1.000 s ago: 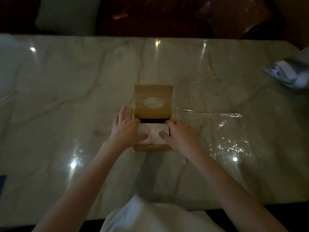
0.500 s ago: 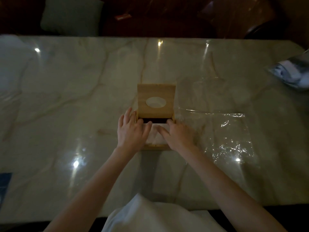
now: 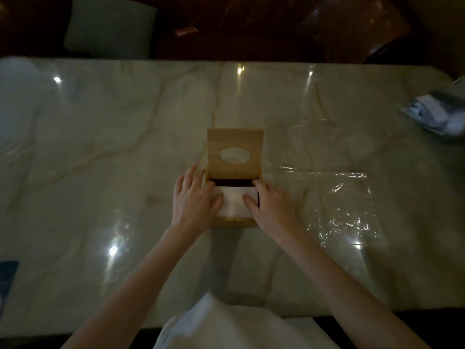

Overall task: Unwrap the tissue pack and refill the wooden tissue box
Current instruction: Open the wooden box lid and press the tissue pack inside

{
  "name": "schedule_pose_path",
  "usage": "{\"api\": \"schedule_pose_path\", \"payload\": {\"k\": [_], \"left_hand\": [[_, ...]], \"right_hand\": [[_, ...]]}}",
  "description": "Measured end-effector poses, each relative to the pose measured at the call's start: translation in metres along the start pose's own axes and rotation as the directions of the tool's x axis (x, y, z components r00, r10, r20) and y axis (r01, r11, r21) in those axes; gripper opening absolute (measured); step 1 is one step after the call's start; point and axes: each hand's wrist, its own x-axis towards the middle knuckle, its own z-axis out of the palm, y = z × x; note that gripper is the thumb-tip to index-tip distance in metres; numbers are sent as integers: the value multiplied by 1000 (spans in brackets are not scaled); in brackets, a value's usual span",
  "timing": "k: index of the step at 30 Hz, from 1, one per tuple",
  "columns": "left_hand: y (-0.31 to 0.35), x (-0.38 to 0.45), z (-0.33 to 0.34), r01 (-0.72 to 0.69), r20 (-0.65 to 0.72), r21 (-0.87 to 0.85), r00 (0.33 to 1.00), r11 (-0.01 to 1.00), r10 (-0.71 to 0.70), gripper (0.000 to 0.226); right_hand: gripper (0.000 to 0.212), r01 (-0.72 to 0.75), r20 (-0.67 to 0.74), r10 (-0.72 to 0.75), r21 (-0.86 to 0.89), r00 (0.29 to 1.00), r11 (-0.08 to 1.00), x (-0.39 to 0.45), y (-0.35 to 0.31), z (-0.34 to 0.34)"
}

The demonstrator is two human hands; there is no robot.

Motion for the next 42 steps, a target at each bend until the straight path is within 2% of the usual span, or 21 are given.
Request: {"api": "schedule_pose_path", "payload": {"k": [3, 9, 11, 14, 17, 19, 21, 23, 26, 32, 42], "left_hand": [[-1, -3, -1, 8, 31, 17, 999, 1000, -8, 42], [-1, -4, -2, 73, 117, -56, 991, 996, -66, 45], [-1, -4, -5, 69, 68, -135, 996, 988, -60, 43], [-6, -9, -9, 60, -97, -320, 991, 945, -96, 36], [-14, -18, 2, 174, -71, -539, 966, 824, -250, 42], [-22, -25, 19, 228, -32, -583, 953, 780, -302, 47], [-33, -33, 37, 259, 10, -469, 958, 844, -288, 51], [-43, -40, 55, 258, 64, -277, 966, 926, -250, 52], [-48, -42, 69, 233, 103, -121, 970, 965, -222, 57], [-50, -40, 76, 237, 106, -87, 968, 967, -228, 57], [-46, -41, 74, 238, 93, -85, 969, 968, -230, 54]], "right_hand": [[44, 18, -31, -19, -13, 999, 1000, -5, 2, 0], [44, 30, 8, -30, -54, 1000, 998, -5, 5, 1], [41, 28, -18, -28, 16, 999, 999, -3, 4, -3], [36, 43, -179, -18, 139, 984, 989, 6, 1, -20], [40, 123, -296, -75, 147, 952, 981, 24, -3, -43], [48, 178, -280, -148, 88, 949, 980, 39, -7, -54], [60, 200, -198, -192, 20, 961, 980, 52, -10, -60], [73, 212, -113, -214, -26, 970, 977, 63, -11, -63], [83, 224, -39, -227, -78, 973, 971, 73, -13, -64], [70, 245, -80, -250, -71, 965, 967, 74, -12, -64], [52, 325, -267, -323, -36, 908, 945, 40, -10, -56]]}}
